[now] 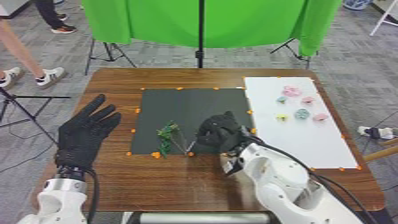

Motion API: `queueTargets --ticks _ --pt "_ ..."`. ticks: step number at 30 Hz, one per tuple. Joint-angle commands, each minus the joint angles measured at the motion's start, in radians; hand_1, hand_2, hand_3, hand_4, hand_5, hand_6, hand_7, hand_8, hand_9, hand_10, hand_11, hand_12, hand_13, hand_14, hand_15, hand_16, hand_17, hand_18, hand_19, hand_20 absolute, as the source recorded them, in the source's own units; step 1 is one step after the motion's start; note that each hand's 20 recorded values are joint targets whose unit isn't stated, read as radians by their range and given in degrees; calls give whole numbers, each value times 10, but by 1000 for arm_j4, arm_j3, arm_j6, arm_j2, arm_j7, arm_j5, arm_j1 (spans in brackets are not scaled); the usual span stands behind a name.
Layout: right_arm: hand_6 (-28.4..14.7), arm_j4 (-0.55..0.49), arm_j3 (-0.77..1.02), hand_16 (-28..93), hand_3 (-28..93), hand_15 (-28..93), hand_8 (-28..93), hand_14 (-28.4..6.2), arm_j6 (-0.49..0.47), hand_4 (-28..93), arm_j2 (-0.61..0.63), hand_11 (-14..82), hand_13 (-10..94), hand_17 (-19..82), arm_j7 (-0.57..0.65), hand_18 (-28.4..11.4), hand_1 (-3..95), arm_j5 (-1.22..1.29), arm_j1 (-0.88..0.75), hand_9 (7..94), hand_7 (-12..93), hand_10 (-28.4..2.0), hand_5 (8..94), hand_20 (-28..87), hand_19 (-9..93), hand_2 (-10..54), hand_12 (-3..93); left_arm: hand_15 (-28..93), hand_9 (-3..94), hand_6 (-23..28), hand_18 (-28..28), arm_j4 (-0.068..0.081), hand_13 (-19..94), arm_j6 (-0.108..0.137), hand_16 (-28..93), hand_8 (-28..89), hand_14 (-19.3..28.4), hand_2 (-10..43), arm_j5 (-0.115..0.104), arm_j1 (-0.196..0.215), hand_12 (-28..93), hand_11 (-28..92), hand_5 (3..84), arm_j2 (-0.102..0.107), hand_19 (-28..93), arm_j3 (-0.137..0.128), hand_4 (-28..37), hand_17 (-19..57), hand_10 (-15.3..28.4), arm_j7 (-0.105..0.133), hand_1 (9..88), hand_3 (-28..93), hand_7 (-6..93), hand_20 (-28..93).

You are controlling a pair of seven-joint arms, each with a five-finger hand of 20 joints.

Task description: Arrange flowers

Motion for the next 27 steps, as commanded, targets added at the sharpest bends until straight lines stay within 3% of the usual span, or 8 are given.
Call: queueTargets --ticks 1,7,15,27 --pt "36 31 -49 134 876 932 -148 -206 -60 -248 -3 679 364 30 -2 -236 175 -113 33 465 186 -215 669 632 759 133 203 539 375 101 280 -1 273 0 -85 -97 275 79 -1 11 112 257 402 -2 580 0 -200 -86 208 -10 262 802 132 39" --pt "39 49 -90 141 874 932 -150 -209 -63 -247 8 687 358 30 18 -235 173 -186 55 456 180 -217 683 647 772 137 204 540 375 102 280 -1 272 2 -85 -97 275 79 -1 9 112 257 402 -5 580 -1 -200 -86 208 -15 262 802 132 39" --pt "42 98 -224 160 865 932 -149 -213 2 -246 19 705 359 43 250 -230 160 -157 160 450 177 -219 682 663 791 153 208 540 374 102 280 1 273 -2 -85 -96 275 79 2 1 112 257 403 -9 580 3 -201 -86 207 -25 262 802 132 39" --pt "29 147 -328 179 861 932 -145 -214 67 -243 28 718 368 52 405 -229 154 -102 258 457 161 -223 693 662 799 152 208 540 374 101 280 3 272 -4 -85 -97 277 79 5 -5 112 259 403 -14 581 6 -200 -85 207 -32 262 802 133 39"
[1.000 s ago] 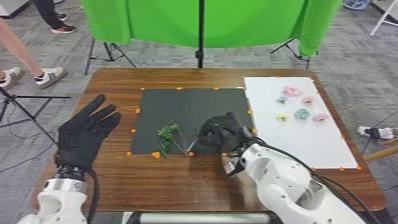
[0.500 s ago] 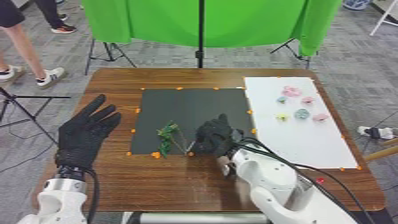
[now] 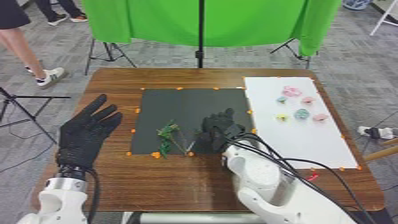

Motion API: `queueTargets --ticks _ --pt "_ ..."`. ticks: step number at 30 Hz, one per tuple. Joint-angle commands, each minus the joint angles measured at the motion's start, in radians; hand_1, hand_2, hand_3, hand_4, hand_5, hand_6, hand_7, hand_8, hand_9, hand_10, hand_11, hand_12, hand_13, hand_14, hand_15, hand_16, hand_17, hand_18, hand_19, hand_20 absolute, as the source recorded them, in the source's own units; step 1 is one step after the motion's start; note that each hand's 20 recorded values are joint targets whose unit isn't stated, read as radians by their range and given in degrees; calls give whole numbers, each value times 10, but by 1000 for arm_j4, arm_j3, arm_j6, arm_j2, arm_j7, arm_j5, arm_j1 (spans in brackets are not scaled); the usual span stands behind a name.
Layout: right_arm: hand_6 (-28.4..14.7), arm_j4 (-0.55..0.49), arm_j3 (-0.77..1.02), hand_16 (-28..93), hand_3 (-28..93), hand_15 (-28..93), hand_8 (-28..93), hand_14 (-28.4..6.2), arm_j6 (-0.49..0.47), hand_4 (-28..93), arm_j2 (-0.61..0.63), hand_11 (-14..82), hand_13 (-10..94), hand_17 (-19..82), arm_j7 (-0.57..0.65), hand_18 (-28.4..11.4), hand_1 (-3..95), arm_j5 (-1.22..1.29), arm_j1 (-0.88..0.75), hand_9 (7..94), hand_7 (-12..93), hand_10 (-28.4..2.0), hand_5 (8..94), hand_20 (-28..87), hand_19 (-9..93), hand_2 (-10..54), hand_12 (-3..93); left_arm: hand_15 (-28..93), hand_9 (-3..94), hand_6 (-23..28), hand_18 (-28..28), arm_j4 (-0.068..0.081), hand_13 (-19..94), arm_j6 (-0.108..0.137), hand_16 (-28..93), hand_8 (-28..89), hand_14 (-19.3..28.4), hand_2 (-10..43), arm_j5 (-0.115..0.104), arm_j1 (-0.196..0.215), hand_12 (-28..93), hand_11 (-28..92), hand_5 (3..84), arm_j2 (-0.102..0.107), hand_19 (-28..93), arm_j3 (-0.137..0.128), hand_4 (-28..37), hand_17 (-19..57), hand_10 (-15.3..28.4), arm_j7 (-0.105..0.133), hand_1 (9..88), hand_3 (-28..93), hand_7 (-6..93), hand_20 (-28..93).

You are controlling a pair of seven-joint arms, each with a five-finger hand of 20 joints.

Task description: Arrange flowers

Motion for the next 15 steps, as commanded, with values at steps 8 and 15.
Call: queueTargets --ticks 8,15 --pt "24 62 -98 180 859 932 -142 -215 62 -242 14 715 375 56 162 -233 150 61 107 466 155 -223 698 661 802 152 208 540 374 102 280 4 272 -5 -85 -97 276 79 3 -1 111 259 402 -8 582 8 -200 -85 207 -11 262 803 133 38" --pt "19 65 -106 180 851 932 -139 -218 115 -242 29 713 378 58 202 -236 147 106 125 468 151 -224 703 663 805 153 208 540 374 102 280 2 272 -1 -86 -97 276 80 4 5 111 259 403 -7 581 6 -198 -86 207 -10 262 803 132 37"
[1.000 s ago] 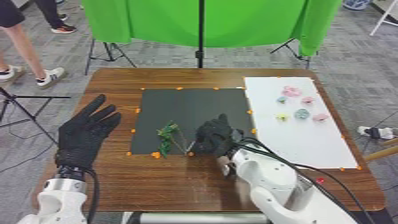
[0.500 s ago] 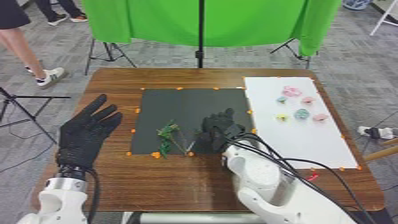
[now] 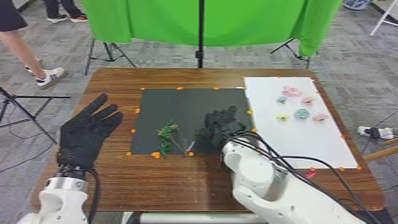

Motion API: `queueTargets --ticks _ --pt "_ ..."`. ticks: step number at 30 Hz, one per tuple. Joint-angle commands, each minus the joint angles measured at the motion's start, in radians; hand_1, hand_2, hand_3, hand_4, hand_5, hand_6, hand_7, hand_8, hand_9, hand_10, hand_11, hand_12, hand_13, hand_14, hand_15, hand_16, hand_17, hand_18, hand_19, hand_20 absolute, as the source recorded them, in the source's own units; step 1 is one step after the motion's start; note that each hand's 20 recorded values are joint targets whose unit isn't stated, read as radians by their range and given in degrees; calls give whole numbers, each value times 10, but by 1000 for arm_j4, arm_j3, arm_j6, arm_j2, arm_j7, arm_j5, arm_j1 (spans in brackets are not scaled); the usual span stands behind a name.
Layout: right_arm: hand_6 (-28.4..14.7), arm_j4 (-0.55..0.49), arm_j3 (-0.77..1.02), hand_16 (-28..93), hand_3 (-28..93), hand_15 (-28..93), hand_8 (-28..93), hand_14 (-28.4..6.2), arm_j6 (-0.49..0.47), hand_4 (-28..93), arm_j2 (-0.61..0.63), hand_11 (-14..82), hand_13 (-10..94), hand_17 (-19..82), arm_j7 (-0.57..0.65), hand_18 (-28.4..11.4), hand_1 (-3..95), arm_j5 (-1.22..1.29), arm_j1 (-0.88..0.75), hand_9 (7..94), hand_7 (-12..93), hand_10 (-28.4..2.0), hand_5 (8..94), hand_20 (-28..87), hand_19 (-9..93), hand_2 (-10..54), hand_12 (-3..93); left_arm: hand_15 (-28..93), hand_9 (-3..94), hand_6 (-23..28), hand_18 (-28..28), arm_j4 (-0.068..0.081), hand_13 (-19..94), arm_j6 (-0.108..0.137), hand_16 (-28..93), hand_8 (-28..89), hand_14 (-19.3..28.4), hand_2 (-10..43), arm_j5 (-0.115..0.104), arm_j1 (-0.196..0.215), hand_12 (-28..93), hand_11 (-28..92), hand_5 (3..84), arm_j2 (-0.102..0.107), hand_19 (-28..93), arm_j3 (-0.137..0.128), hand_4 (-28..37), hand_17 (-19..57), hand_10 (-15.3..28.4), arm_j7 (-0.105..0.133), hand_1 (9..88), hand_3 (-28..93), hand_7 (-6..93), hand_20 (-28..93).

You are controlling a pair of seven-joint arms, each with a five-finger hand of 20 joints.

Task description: Arrange flowers

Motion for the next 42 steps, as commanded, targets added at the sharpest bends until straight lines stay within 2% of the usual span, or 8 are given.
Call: queueTargets --ticks 1,9,17,19,22,28,33,42 --pt "19 8 8 180 851 932 -138 -218 75 -241 23 713 378 58 38 -235 147 57 17 469 151 -224 703 663 805 153 208 540 374 101 280 2 272 3 -86 -96 276 80 2 11 111 259 402 -5 582 6 -198 -85 207 -4 262 804 132 37" --pt "24 -101 83 178 854 932 -137 -217 206 -238 54 704 386 59 34 -239 145 131 -10 487 158 -220 705 667 806 134 206 540 375 102 280 3 273 4 -85 -97 277 80 -2 19 111 261 402 3 582 6 -197 -86 208 18 262 803 132 37" --pt "24 -174 181 167 857 932 -137 -219 255 -237 149 681 398 67 142 -251 163 174 -43 503 157 -221 685 678 803 88 206 540 375 101 280 10 273 -7 -85 -97 276 81 1 13 111 261 403 -4 582 -2 -198 -86 208 10 264 801 133 37" --pt "15 -176 227 159 857 932 -133 -222 231 -234 170 649 403 75 167 -253 173 202 -71 508 154 -224 644 683 807 71 199 540 376 101 280 12 273 -5 -85 -97 276 81 -4 13 111 260 403 0 582 2 -198 -86 208 15 263 801 133 37" --pt "-24 -174 281 132 861 930 -127 -226 207 -238 199 568 412 107 211 -257 188 226 -100 487 156 -235 507 689 830 43 171 540 375 102 280 19 272 -3 -85 -97 276 81 -9 9 111 260 403 2 582 5 -198 -86 208 24 262 801 133 37" --pt "-18 -112 313 101 837 883 -126 -214 280 -239 258 512 459 146 277 -261 229 254 -120 504 169 -224 486 679 858 16 158 536 367 97 281 40 269 2 -86 -97 275 80 -22 -9 108 251 397 -2 579 6 -215 -87 205 27 250 793 130 36" --pt "-9 -74 339 105 834 881 -136 -208 193 -242 277 514 465 151 284 -261 255 279 -142 510 184 -220 494 674 867 -10 161 533 362 95 282 44 266 6 -84 -97 276 80 -27 -14 110 248 392 2 577 10 -224 -88 203 23 246 795 129 35" --pt "-5 -25 319 111 848 879 -143 -198 71 -259 263 530 449 138 270 -269 323 273 -157 485 198 -210 470 679 855 -91 164 533 365 99 282 36 267 9 -82 -96 274 78 -22 -14 113 255 394 1 577 10 -220 -88 206 19 250 797 131 36"
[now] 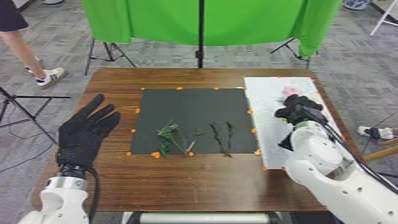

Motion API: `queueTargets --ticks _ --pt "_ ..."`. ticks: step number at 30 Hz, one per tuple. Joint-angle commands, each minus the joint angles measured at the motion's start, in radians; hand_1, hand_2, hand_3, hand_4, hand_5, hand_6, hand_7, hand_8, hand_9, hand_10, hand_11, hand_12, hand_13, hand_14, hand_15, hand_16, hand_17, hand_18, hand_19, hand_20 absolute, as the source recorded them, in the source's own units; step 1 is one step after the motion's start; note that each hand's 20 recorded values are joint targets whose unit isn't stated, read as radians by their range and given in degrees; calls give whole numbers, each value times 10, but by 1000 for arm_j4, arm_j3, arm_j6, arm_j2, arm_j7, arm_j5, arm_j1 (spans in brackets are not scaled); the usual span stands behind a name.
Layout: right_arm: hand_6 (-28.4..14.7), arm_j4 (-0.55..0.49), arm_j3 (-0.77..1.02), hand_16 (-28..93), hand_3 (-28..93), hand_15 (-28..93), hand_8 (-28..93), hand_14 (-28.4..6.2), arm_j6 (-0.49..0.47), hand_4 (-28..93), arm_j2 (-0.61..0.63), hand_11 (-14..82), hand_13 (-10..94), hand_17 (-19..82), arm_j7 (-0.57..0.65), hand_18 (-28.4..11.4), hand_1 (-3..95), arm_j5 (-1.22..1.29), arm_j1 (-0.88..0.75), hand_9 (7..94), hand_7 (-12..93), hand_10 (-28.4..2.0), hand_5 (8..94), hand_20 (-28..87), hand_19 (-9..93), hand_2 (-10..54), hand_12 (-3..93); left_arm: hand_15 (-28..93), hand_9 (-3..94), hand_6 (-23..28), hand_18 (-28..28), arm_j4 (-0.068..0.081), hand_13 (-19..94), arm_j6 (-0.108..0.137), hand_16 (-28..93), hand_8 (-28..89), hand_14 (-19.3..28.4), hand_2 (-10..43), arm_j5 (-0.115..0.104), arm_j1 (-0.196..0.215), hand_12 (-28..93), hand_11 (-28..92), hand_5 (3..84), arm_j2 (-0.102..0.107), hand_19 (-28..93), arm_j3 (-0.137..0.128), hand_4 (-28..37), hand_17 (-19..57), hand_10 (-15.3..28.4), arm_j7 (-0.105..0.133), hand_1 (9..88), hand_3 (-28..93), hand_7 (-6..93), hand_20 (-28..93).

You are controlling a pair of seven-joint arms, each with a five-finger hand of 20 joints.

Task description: Arrange flowers

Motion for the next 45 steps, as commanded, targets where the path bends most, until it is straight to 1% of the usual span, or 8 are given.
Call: queueTargets --ticks 1,6,15,28,33,35,42,45 --pt "0 39 -26 110 856 877 -144 -194 -37 -261 -2 532 451 138 3 -272 341 -2 -20 485 205 -207 472 680 853 -94 164 533 365 99 282 1 267 4 -82 -96 274 78 -3 2 113 256 394 -3 577 4 -220 -88 206 -7 251 797 132 37" --pt "27 104 -153 111 843 865 -161 -169 94 -280 18 529 492 167 24 -281 383 -59 54 530 224 -179 539 673 856 -95 155 535 365 100 281 -2 267 6 -83 -96 275 78 -6 8 112 257 396 -3 577 3 -218 -88 207 -7 252 797 133 37" --pt "32 169 -322 177 659 797 -3 -92 279 -283 38 347 660 260 70 -269 530 -183 135 821 206 -87 835 574 912 -95 269 536 366 102 281 -5 268 7 -83 -97 275 78 -8 21 112 258 398 -3 579 1 -217 -87 206 -2 254 796 133 38" --pt "18 68 -400 196 687 800 20 -78 408 -283 -34 321 700 290 1 -245 544 -268 243 877 188 -78 875 589 932 -95 301 537 367 102 281 -16 269 13 -84 -96 275 80 -4 17 112 261 399 4 580 -5 -216 -87 207 4 254 794 133 39" --pt "14 61 -429 198 708 802 27 -79 373 -283 -223 319 702 290 -179 -243 535 -221 287 880 182 -81 879 597 932 -95 303 539 368 102 281 -31 270 21 -85 -96 277 80 -4 12 112 261 399 23 580 1 -215 -87 208 14 254 793 135 39" --pt "15 78 -441 200 713 803 29 -78 332 -283 -311 319 702 289 -264 -240 532 -205 302 881 181 -81 879 600 932 -95 303 540 368 102 281 -37 270 33 -85 -97 276 81 -12 16 112 262 400 46 581 11 -215 -85 208 47 254 793 134 39" --pt "14 151 -370 205 723 808 36 -83 156 -283 -556 332 694 275 -509 -234 521 -182 255 873 182 -77 877 616 932 -95 308 541 368 103 283 -27 272 16 -85 -96 277 81 16 -109 112 262 399 65 591 21 -217 -83 208 -18 254 793 134 43" --pt "15 208 -374 205 726 812 37 -86 128 -283 -610 344 688 268 -587 -234 515 -215 264 865 185 -78 873 617 932 -95 308 542 368 103 283 -26 272 19 -85 -96 277 81 20 -141 111 262 399 81 595 28 -215 -83 208 -6 254 794 134 44"
